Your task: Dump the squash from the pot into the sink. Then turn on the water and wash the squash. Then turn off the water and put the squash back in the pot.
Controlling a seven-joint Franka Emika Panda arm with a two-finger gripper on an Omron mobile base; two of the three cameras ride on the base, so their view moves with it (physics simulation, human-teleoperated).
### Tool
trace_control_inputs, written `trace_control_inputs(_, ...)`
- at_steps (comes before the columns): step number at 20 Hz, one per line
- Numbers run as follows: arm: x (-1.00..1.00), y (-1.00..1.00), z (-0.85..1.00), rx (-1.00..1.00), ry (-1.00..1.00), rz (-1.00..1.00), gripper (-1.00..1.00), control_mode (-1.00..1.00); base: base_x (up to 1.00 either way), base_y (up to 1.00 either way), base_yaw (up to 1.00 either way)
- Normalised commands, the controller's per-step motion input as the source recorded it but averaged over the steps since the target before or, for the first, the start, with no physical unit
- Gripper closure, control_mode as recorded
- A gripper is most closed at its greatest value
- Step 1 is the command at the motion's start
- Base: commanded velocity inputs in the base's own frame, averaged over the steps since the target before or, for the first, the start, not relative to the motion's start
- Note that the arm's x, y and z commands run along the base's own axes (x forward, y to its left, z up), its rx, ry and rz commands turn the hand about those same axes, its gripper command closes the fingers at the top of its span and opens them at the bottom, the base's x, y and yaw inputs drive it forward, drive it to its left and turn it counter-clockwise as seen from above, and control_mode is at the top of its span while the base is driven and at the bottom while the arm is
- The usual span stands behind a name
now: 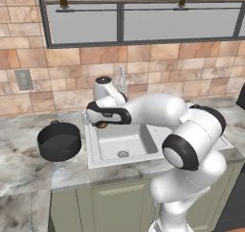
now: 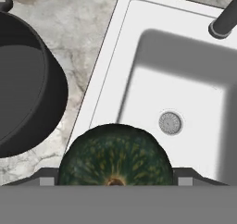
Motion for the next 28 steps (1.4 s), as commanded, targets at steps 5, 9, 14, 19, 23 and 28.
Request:
trace_control_inputs(5,0.0,0.36,0.05,0.0,-0.02,0.02,1.0,-1.0,0.0,0.0,0.0)
trace_control_inputs(9,0.0,0.34,0.02,0.0,-0.01,0.01,1.0,-1.0,0.0,0.0,0.0)
trace_control_inputs(14,0.0,0.3,0.02,0.0,0.0,0.0,1.0,-1.0,0.0,0.0,0.0)
trace_control_inputs(19,0.0,0.26,0.01,0.0,0.0,0.0,1.0,-1.0,0.0,0.0,0.0)
trace_control_inputs(23,0.0,0.26,0.0,0.0,0.0,0.0,1.0,-1.0,0.0,0.0,0.0)
trace_control_inputs(28,0.01,0.29,0.0,0.0,0.0,0.0,1.0,-1.0,0.0,0.0,0.0)
